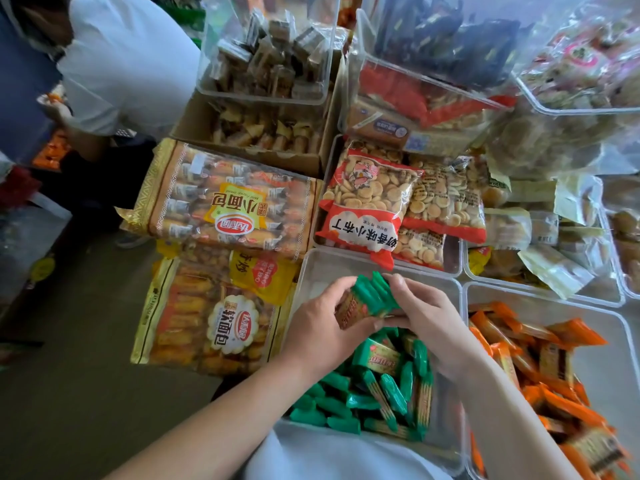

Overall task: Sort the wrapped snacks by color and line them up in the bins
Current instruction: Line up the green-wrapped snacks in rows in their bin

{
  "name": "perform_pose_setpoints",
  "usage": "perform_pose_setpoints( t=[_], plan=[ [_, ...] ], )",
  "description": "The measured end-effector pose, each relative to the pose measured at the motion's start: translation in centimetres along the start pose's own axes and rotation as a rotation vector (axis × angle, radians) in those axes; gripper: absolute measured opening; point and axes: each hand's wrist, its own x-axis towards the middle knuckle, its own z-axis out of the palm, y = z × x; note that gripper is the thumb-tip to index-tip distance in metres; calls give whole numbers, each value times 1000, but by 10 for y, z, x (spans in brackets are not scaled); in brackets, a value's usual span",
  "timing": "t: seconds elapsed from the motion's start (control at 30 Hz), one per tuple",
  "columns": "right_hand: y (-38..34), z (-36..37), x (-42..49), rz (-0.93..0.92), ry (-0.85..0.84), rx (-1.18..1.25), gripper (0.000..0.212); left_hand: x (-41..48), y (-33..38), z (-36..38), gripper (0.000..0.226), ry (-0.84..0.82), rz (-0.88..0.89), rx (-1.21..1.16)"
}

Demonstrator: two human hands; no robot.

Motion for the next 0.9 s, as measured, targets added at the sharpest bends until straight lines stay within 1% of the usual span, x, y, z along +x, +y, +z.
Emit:
perform_pose_setpoints(
  t=[0.1,0.17,0.27,0.33,0.4,0.43,0.53,0.6,0.7,0.83,0.9],
  plan=[
    [-8,5,-1,-62,-60,-201,27,-1,3,-2,63,41,21,113],
    [-9,9,2,-86,-16,-310,30,-1,3,-4,63,22,14,132],
    [-3,12,16,-111,99,-344,48,4,-5,-14,74,-53,32,180],
    [2,15,29,-129,140,-396,61,7,-16,-27,71,-1,22,251],
    [7,24,45,-171,158,-509,68,9,-32,-41,65,94,-29,295],
    [10,31,53,-199,151,-553,69,10,-40,-45,63,111,-71,307],
    [21,53,74,-257,75,-612,70,7,-51,-49,63,55,-182,259],
    [29,64,81,-282,66,-635,69,5,-55,-48,63,18,-222,218],
    [47,79,81,-317,87,-628,66,-1,-60,-46,64,17,-242,149],
    [69,85,85,-233,47,-644,65,-4,-67,-46,66,20,-249,140],
    [74,82,90,-253,28,-706,64,-3,-68,-45,65,12,-250,137]
  ],
)
